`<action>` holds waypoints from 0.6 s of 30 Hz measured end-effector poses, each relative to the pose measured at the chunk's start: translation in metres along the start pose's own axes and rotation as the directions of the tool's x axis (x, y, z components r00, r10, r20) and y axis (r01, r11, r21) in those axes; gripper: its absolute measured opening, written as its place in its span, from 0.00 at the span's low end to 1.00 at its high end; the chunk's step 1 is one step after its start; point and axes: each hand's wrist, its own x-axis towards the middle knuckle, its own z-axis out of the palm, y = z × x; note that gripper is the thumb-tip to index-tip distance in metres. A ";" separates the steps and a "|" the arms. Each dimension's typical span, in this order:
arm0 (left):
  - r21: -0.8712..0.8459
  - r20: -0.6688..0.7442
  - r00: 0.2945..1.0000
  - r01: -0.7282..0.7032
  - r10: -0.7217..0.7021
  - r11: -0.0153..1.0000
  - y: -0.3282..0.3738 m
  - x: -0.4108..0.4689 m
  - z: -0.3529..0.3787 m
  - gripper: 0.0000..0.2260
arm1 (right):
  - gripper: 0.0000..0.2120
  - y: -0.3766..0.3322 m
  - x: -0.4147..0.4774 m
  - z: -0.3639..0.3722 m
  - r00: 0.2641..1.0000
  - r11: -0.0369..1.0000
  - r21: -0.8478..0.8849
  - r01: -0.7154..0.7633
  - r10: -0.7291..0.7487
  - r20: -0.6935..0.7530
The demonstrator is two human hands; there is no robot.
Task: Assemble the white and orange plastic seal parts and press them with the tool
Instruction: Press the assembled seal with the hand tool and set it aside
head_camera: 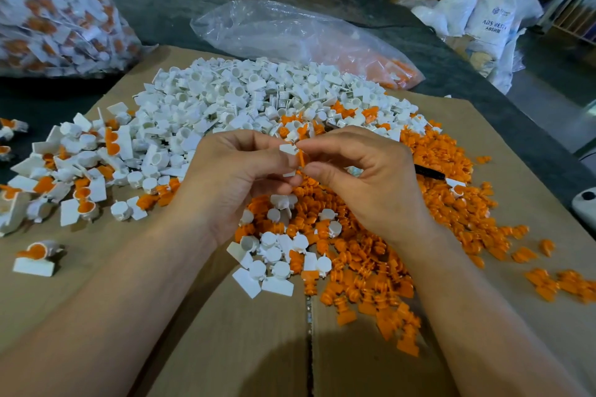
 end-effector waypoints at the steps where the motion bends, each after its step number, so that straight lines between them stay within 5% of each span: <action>1: 0.000 -0.002 1.000 0.000 0.000 1.000 0.000 0.000 0.000 0.07 | 0.16 -0.001 0.001 -0.002 1.000 1.000 -0.007 -0.011 0.011 0.003; 5: 0.008 -0.021 1.000 -0.005 0.005 1.000 0.000 0.002 0.000 0.06 | 0.14 0.006 0.008 -0.028 0.955 0.963 -0.004 -0.270 0.267 -0.127; 9: 0.079 -0.020 0.999 -0.043 0.045 0.996 -0.002 0.001 0.001 0.06 | 0.13 0.023 0.011 -0.056 0.887 0.835 -0.303 -0.458 0.449 -0.104; 18: 0.053 -0.019 0.998 -0.056 0.057 0.997 -0.002 0.002 -0.001 0.07 | 0.42 0.038 0.006 -0.073 0.658 0.582 -0.696 -0.420 0.724 0.208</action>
